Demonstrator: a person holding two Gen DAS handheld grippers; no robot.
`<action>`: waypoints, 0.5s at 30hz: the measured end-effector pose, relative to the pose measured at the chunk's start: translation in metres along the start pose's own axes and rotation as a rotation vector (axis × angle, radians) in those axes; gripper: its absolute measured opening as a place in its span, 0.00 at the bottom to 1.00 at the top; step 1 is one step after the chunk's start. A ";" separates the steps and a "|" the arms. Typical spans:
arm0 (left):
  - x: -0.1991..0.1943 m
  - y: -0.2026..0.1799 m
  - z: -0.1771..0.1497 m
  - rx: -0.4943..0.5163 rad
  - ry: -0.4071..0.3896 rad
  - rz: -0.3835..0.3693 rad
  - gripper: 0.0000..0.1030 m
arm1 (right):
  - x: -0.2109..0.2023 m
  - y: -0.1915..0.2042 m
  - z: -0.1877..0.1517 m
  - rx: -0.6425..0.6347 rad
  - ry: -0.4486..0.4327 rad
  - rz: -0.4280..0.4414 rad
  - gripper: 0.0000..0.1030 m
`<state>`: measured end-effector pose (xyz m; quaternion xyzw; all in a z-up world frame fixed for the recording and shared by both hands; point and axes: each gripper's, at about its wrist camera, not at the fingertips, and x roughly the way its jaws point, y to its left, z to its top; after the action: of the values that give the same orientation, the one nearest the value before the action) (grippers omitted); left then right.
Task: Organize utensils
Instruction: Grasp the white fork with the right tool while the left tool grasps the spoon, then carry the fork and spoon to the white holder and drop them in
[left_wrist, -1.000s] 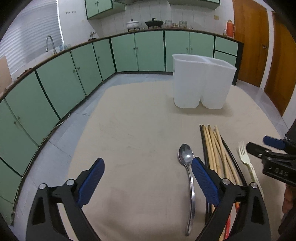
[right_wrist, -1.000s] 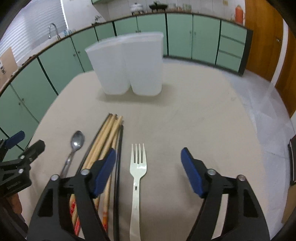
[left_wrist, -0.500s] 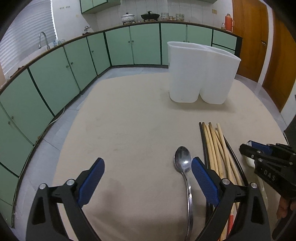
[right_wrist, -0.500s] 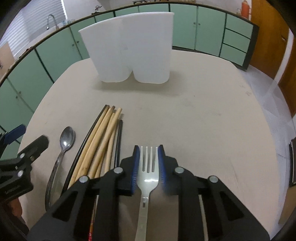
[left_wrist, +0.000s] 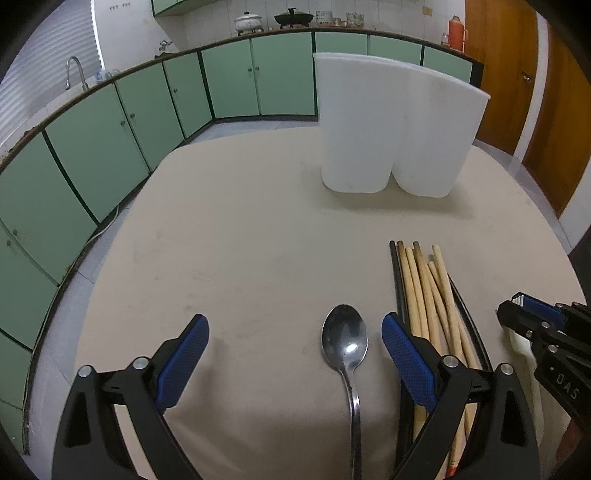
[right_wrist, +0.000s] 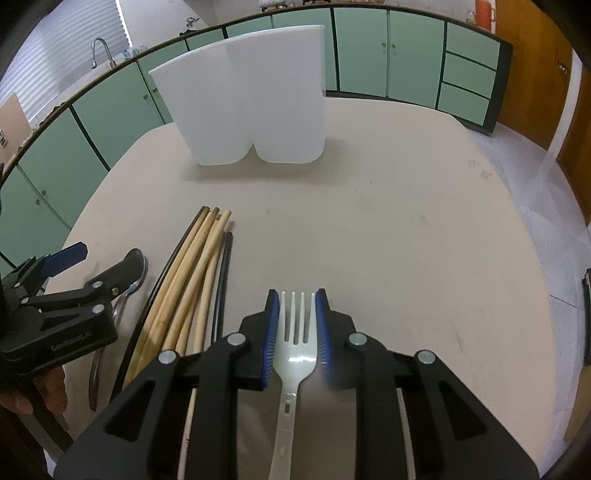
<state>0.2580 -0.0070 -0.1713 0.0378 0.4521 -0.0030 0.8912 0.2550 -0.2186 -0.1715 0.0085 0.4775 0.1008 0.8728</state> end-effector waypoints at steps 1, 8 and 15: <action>0.002 0.000 0.000 -0.001 0.005 -0.002 0.90 | 0.000 0.002 0.000 -0.003 -0.001 -0.002 0.19; 0.014 0.011 -0.001 -0.053 0.037 -0.053 0.79 | 0.001 0.003 -0.003 -0.005 -0.009 0.003 0.19; 0.016 0.009 0.004 -0.046 0.040 -0.095 0.61 | 0.001 0.005 -0.004 -0.002 -0.001 -0.002 0.20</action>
<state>0.2707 0.0022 -0.1810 -0.0039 0.4709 -0.0340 0.8815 0.2513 -0.2141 -0.1737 0.0070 0.4769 0.1005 0.8732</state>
